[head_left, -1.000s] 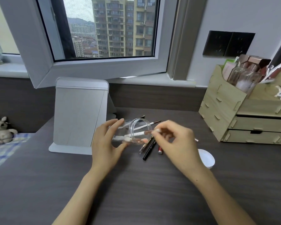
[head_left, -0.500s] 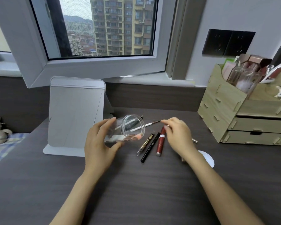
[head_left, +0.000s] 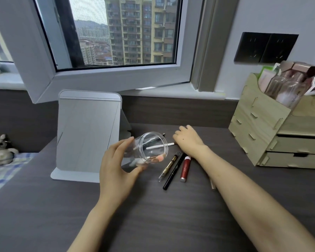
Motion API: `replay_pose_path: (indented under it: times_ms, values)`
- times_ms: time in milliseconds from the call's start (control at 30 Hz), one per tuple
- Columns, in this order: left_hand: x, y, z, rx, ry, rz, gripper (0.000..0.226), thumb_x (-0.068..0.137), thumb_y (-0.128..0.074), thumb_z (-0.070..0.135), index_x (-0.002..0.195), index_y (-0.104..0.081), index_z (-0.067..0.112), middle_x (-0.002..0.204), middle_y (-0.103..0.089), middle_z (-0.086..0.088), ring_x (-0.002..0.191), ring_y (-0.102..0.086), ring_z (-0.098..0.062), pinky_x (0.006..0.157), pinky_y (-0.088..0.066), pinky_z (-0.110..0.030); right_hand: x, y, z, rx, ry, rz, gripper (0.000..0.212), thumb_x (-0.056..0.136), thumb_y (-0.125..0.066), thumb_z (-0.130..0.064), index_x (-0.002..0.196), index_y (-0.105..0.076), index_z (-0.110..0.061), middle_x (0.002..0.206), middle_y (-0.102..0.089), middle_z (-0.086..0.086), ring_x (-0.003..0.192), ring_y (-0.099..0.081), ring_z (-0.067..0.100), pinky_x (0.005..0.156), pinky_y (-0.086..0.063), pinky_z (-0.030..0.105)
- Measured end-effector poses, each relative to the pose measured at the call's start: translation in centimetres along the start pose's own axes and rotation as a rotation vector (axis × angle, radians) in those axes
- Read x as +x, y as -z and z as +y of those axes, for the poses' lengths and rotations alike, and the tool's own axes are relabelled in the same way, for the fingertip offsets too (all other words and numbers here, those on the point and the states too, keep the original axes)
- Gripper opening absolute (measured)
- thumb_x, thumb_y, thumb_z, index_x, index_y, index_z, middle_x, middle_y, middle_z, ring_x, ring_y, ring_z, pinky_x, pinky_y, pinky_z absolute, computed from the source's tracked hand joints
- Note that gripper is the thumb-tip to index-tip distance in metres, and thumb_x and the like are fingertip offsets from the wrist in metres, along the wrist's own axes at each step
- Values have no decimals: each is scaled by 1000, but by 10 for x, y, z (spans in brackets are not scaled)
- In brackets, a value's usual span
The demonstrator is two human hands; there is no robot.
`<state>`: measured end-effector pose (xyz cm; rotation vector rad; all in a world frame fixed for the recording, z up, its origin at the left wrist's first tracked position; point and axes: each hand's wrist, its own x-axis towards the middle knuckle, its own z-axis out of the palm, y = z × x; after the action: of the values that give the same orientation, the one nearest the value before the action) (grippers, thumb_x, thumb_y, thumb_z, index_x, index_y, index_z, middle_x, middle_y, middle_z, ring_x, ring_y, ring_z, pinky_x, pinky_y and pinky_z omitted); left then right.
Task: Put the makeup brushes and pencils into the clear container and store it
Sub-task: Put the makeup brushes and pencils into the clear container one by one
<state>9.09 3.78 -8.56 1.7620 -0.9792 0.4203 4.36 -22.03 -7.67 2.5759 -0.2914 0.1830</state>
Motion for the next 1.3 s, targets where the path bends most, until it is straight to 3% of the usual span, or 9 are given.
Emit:
replay_pose_path:
  times_ms: [300, 500, 600, 667, 767, 867, 1000, 1100, 1300]
  values:
    - [-3, -5, 1, 15, -14, -14, 73, 60, -86, 26, 123, -51, 33, 115, -52, 15, 99, -53, -15, 85, -33, -9, -21, 4, 15, 10, 54, -157, 25, 90, -40, -1, 107, -57, -8, 114, -63, 8, 111, -47, 28, 88, -35, 33]
    - [-5, -6, 0, 22, -19, -17, 75, 59, -86, 21, 124, -51, 33, 116, -52, 14, 100, -53, -15, 84, -36, -14, -19, 6, 9, -6, -25, -126, 22, 88, -43, -3, 104, -59, -5, 111, -62, 12, 107, -48, 31, 85, -37, 36]
    - [-4, -5, 0, 21, -26, -18, 77, 60, -86, 20, 124, -48, 36, 116, -52, 12, 100, -53, -17, 84, -37, -19, -34, 19, 18, 172, -193, 4, 18, 91, -46, -10, 101, -60, -5, 107, -64, 13, 103, -51, 32, 84, -38, 38]
    - [-4, -4, -1, 22, -33, -16, 78, 60, -85, 19, 124, -46, 38, 116, -52, 10, 99, -54, -18, 83, -38, -20, -59, 33, 28, 508, -372, 208, 15, 91, -52, -11, 98, -64, -6, 100, -67, 13, 97, -53, 32, 80, -40, 36]
    - [-4, -5, -2, 16, -34, -12, 78, 60, -85, 18, 124, -45, 38, 116, -52, 10, 98, -54, -20, 83, -36, -15, -116, 71, 35, 987, -579, 553, 9, 89, -59, -8, 87, -67, -13, 85, -68, 6, 83, -59, 16, 71, -43, 20]
    - [-4, -8, -2, 11, -46, 1, 76, 61, -85, 16, 124, -47, 36, 118, -53, 7, 97, -55, -21, 84, -38, -13, -166, 118, 25, 1272, -568, 726, 21, 88, -62, -9, 81, -66, -28, 72, -67, -10, 70, -58, 1, 66, -43, 7]
    - [-5, -9, 1, 75, -104, -9, 75, 60, -84, 11, 124, -49, 28, 120, -56, -3, 101, -55, -26, 85, -46, -34, -168, 150, -10, 1033, -357, 701, 5, 78, -67, -22, 74, -69, -22, 68, -66, -8, 70, -59, 5, 67, -44, 12]
    - [-7, -8, 3, 120, -175, -40, 76, 59, -84, 8, 124, -49, 27, 120, -57, -9, 107, -50, -24, 90, -39, -26, -141, 140, -38, 842, -286, 693, 12, 70, -73, -19, 64, -69, -10, 57, -64, 0, 56, -56, 18, 57, -42, 26]
    - [-7, -6, 6, 78, -189, -62, 70, 63, -76, 16, 126, -48, 26, 120, -56, -7, 110, -47, -19, 95, -32, -15, -116, 118, -65, 718, -373, 633, 26, 60, -76, -34, 52, -56, -20, 54, -49, -7, 54, -43, 14, 47, -38, 30]
